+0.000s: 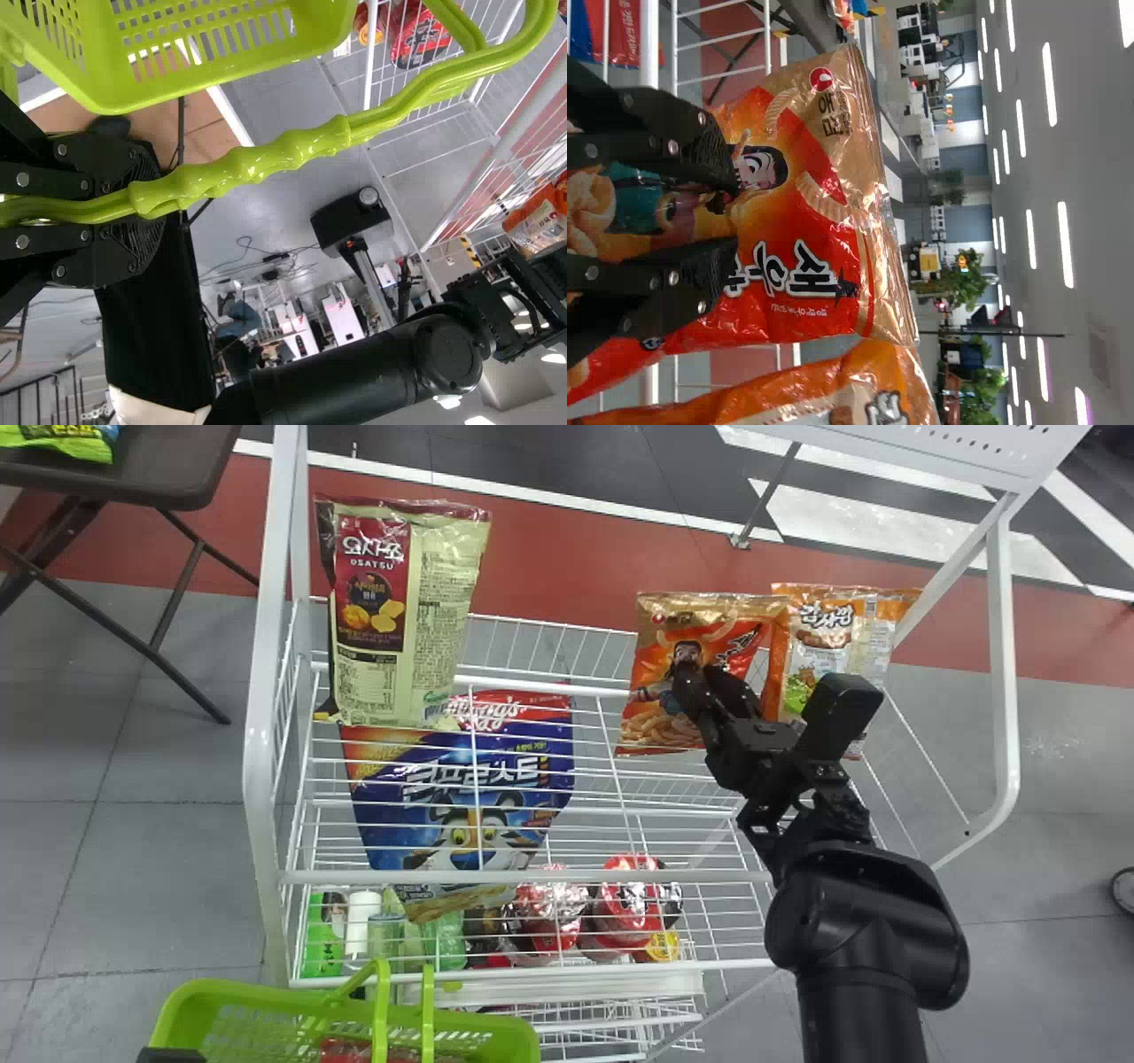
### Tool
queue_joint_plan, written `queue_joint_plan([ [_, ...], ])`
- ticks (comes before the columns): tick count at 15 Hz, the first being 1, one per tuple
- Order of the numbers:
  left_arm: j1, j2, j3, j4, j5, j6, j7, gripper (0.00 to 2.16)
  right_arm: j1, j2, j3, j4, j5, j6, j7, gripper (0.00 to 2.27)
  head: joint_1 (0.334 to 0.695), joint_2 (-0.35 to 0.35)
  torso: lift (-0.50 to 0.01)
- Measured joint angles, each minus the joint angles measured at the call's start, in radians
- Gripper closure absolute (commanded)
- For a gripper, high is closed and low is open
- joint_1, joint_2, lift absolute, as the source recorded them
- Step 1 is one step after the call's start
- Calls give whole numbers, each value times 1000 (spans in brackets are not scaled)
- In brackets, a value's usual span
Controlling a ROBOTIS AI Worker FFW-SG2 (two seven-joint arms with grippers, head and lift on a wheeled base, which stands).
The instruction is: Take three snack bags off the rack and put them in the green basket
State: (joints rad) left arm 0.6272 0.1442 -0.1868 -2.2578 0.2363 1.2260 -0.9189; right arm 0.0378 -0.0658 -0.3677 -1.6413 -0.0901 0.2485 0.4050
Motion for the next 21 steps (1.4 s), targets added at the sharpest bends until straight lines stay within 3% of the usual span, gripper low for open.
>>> queue_joint_plan([
  [3, -5, 1, 1, 3, 4, 0, 0, 1926, 44, 0, 0, -84, -25, 34, 41, 2162, 695, -350, -25],
  [8, -17, 1, -2, 3, 8, 9, 0, 1926, 201, 16, -1, -376, -98, 153, 49, 2159, 695, -350, -25],
  [12, -16, 1, 22, -20, 30, 44, 3, 1926, 337, 24, -67, -671, -188, 444, 67, 2162, 695, -350, -25],
  [15, -6, -1, 40, -56, 47, 92, 2, 1926, 409, 38, -162, -849, -276, 785, 127, 2159, 695, -350, -25],
  [18, 1, -5, 60, -96, 87, 163, -8, 1926, 424, 47, -291, -945, -407, 1196, 195, 2159, 695, -350, -25],
  [21, 4, -8, 76, -108, 125, 192, -17, 1926, 441, 51, -370, -982, -507, 1315, 229, 2159, 695, -350, -25],
])
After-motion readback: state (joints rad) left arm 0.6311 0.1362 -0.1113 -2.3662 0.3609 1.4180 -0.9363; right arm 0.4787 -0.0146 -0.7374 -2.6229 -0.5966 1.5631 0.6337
